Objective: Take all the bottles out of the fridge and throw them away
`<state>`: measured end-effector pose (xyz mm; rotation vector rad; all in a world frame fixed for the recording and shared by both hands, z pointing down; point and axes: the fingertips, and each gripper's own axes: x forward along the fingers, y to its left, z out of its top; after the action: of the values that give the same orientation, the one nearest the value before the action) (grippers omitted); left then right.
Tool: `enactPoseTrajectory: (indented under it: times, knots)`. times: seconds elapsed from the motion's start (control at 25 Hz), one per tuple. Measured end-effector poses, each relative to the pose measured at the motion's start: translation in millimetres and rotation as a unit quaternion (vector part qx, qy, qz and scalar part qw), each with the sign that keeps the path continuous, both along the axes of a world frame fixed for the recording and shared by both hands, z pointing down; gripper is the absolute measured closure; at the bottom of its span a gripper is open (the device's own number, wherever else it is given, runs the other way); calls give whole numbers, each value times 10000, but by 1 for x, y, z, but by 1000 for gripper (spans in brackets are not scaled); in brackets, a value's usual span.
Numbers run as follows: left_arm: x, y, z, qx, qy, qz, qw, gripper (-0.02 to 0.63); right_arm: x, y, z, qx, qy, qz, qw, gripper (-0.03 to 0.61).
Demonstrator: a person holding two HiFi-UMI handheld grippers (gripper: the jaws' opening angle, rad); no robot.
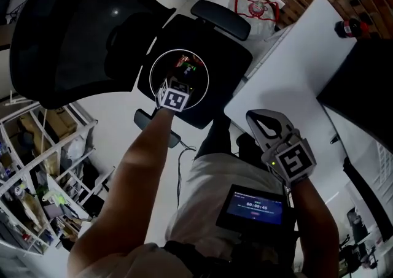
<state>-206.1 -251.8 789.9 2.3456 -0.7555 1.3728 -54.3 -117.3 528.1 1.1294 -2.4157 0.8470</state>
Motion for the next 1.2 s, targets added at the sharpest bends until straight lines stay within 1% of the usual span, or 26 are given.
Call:
enactPoseTrajectory:
  times: [0.08, 0.16, 0.2, 0.28, 0.32, 0.4, 0.56, 0.76, 0.92, 1.0, 1.08, 1.12, 1.2]
  knots:
    - [2, 0, 9, -138, -88, 52, 9999, 464, -3, -1, 2, -24, -1, 18, 10000, 577]
    - [2, 7, 21, -511, -252, 83, 9983, 448, -7, -1, 3, -37, 7, 39, 10000, 577]
    - [0, 9, 25, -669, -342, 60, 9972, 424, -8, -2, 3, 6, 16, 46, 10000, 577]
    - [-7, 10, 27, -829, -484, -49, 9954, 344, -11, -4, 0, 233, 31, 64, 9997, 577]
    - [-10, 10, 26, -845, -514, -83, 9951, 341, -13, -5, -2, 294, 29, 72, 9995, 577]
    - [-14, 9, 21, -818, -520, -90, 9953, 341, -13, -5, -4, 330, 32, 122, 9994, 577]
    - [-16, 10, 10, -756, -416, -107, 9962, 341, -12, -6, -8, 442, 39, 222, 9988, 577]
    - [-20, 10, -5, -612, -239, -80, 9978, 341, -17, 1, -11, 137, 104, 262, 9995, 577]
    - [-19, 8, -21, -323, -83, -14, 9994, 342, -15, 1, -17, 207, 148, 339, 9991, 577]
    - [-17, 7, -30, -183, -8, 22, 9998, 386, -12, 1, -20, 271, 190, 397, 9987, 577]
    - [-17, 7, -40, -60, 56, 39, 10000, 443, -10, 1, -24, 360, 216, 467, 9980, 577]
    - [-14, 7, -49, -3, 173, 55, 9998, 472, -9, 1, -27, 418, 212, 513, 9976, 577]
    - [1, 12, -75, 117, 600, 143, 9980, 553, -6, 2, -35, 532, 202, 615, 9965, 577]
